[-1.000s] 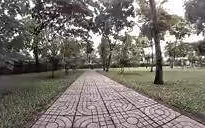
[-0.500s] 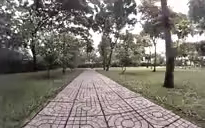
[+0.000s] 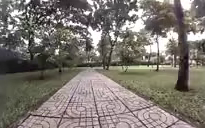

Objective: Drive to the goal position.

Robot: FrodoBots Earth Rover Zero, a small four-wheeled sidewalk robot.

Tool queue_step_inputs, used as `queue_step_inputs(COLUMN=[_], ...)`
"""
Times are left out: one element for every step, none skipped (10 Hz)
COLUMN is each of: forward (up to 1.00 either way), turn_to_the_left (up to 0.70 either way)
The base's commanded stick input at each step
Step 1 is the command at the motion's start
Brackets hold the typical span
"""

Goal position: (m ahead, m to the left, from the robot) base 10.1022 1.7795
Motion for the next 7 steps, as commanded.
queue_step_inputs(forward=[1.00, 1.00, 1.00, 1.00, 1.00, 1.00, 1.00], turn_to_the_left=[0.04, 0.00, 0.00, 0.00, 0.00, 0.00, 0.00])
